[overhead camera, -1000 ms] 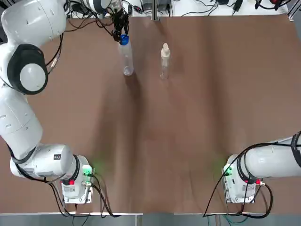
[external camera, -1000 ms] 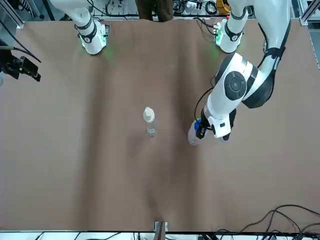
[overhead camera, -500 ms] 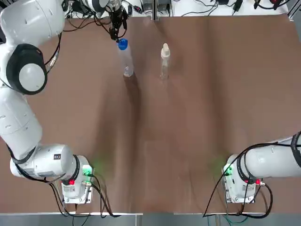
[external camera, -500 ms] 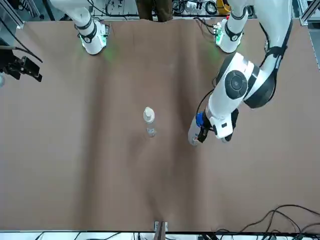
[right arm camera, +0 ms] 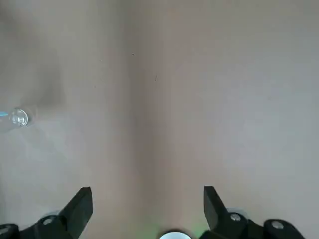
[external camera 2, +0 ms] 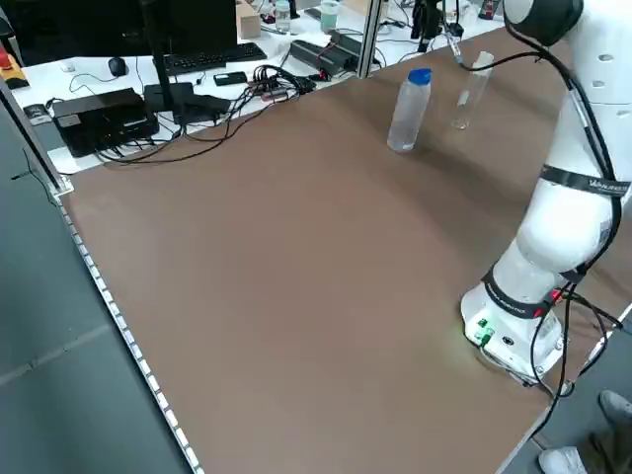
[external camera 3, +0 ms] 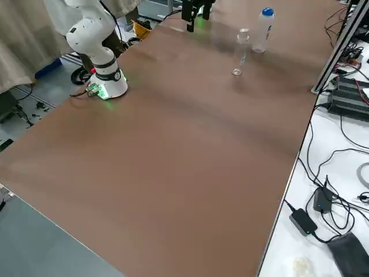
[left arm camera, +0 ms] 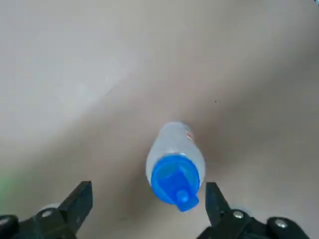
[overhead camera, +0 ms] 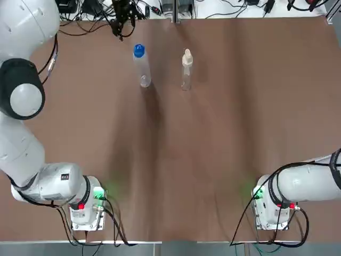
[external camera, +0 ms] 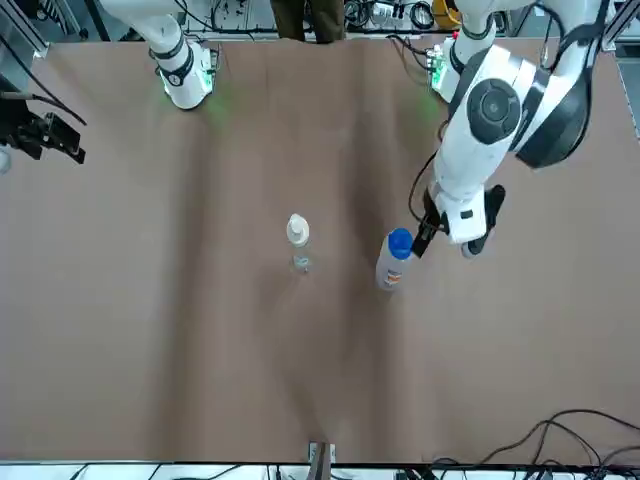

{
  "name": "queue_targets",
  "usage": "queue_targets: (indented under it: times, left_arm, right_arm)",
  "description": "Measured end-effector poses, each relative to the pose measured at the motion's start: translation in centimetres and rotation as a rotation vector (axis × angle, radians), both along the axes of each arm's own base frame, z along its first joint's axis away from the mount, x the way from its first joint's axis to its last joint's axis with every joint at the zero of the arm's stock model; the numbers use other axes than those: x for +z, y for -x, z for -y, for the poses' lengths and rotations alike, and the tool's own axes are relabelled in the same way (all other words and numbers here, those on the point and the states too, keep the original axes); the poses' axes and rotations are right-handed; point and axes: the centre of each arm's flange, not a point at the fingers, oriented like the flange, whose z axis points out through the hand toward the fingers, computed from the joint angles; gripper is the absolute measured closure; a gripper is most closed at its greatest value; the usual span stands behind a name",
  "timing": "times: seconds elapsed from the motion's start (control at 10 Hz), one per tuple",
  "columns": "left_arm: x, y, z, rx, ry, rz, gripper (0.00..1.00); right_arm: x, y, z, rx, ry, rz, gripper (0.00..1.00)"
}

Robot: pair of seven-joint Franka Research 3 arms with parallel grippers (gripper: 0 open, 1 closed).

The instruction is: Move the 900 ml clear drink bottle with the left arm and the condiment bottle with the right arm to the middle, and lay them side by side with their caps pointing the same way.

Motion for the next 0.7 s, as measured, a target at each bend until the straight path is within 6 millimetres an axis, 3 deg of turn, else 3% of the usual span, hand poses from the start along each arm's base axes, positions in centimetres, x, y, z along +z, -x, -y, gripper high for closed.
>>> queue_targets:
  times: [0.1,0.5,0.7]
  left_arm:
    - [0.7,-0.4,-1.9,-0.106,-0.008,-0.009,0.00]
    - [3.2,-3.9,-13.0,-0.499,0.062,-0.016,0.00]
    - [4.6,-4.4,-14.9,-0.661,0.065,-0.006,0.00]
  right_arm:
    - [0.0,0.0,0.0,0.000,0.000,-0.001,0.01]
    - [-0.1,0.1,-0.2,0.004,0.000,-0.009,0.01]
    - [-0.1,0.1,-0.8,0.015,0.000,-0.013,0.01]
